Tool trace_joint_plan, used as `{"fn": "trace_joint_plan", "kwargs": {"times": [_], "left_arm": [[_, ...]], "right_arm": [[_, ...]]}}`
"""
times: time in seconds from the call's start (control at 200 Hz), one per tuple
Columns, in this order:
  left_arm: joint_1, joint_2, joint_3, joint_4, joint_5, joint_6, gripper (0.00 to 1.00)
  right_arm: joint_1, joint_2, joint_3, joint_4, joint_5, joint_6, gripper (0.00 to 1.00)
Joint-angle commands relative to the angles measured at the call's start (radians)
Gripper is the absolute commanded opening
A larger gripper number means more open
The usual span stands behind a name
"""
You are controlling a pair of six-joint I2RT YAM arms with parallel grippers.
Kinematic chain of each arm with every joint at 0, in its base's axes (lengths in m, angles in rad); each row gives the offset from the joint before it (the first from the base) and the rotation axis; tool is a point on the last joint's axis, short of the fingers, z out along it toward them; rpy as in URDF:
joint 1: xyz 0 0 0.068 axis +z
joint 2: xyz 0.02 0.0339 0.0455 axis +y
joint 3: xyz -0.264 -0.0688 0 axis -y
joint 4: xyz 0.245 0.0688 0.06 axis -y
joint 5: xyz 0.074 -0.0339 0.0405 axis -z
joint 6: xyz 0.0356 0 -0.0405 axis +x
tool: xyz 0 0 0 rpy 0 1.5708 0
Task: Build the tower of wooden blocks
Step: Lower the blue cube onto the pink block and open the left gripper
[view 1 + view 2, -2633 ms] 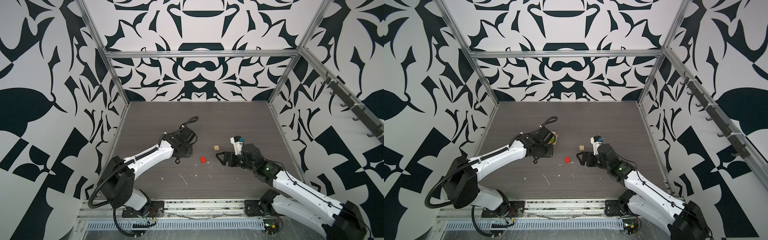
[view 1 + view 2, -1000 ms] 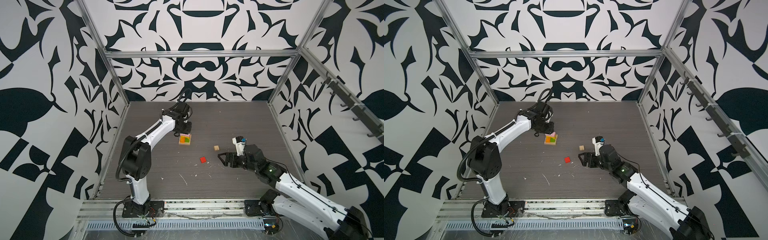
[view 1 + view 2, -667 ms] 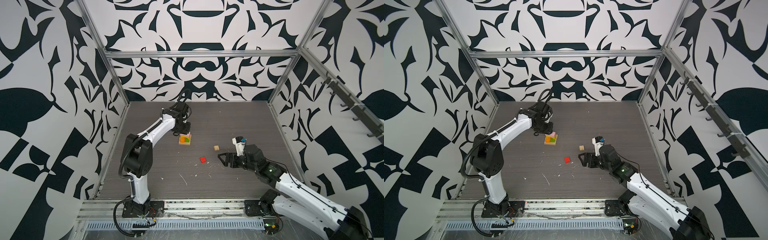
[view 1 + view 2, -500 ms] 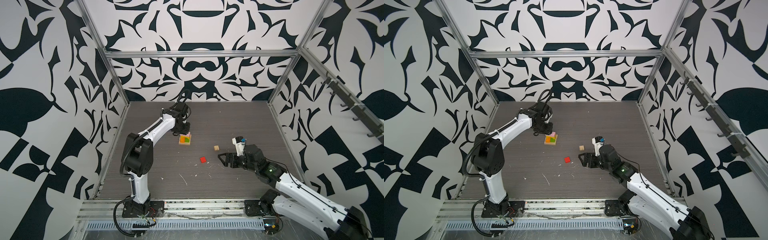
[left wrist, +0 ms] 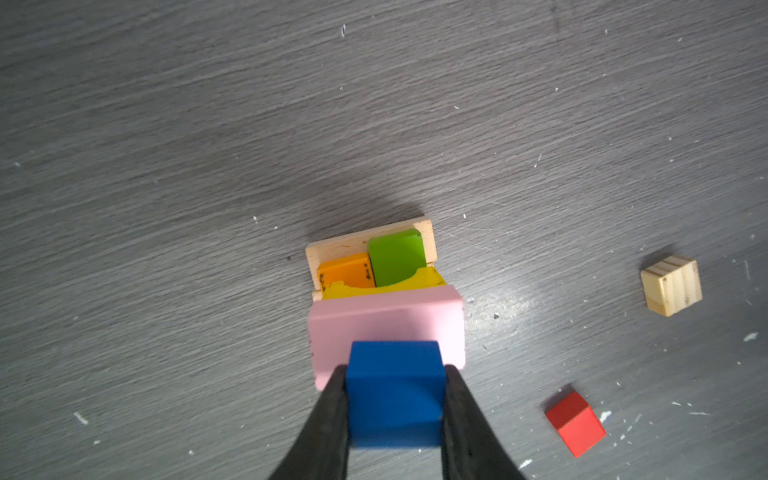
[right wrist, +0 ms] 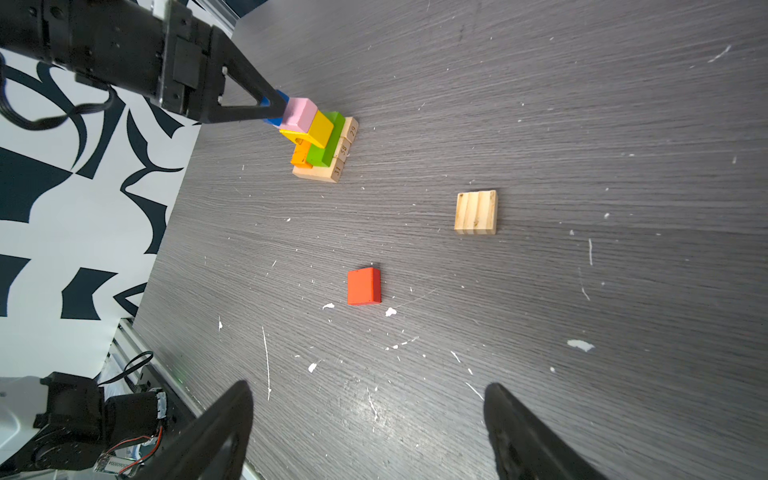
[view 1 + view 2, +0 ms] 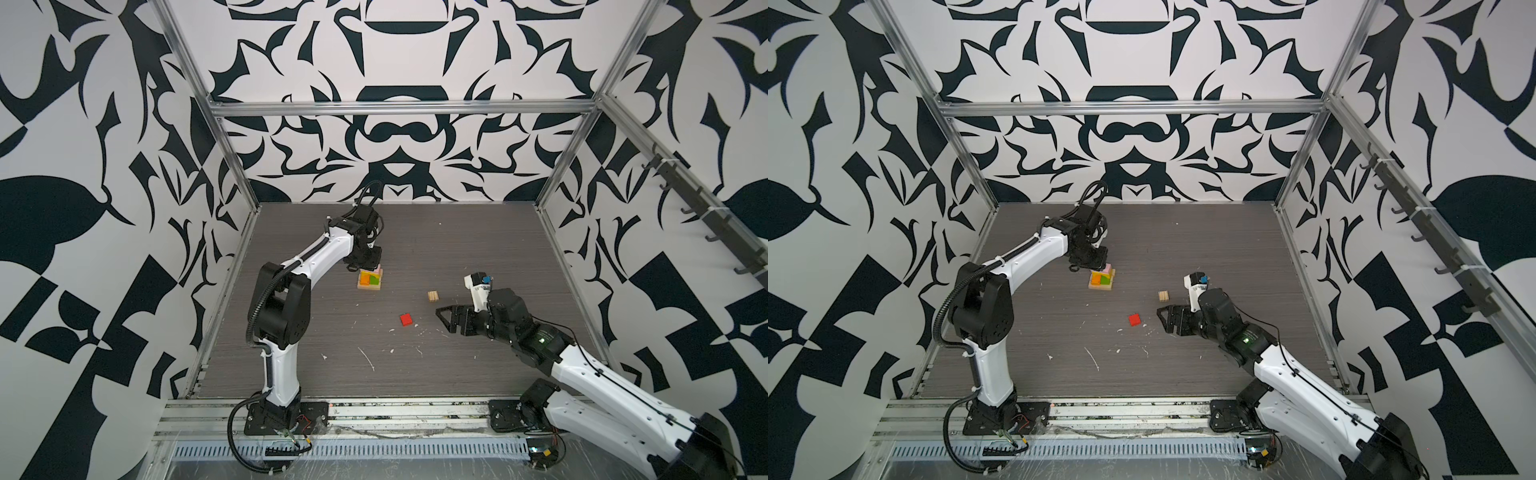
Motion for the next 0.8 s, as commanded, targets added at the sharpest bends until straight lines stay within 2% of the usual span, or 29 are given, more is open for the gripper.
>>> {"fn": "trace_joint_plan", "kwargs": {"times": [0.0,0.795], "left_arm": [[0.005,0.025,0.042,-0.044,-0.009,0.01,0.28],[0.005,0.051,0.04,-0.027,-0.024,0.003,0.29]], "right_arm": [[0.005,-0.014,0.036,0.009,0.016,-0.014,0.91],[0.005,-0.022,0.03,0.0,0.02,-0.014,0.91]]}}
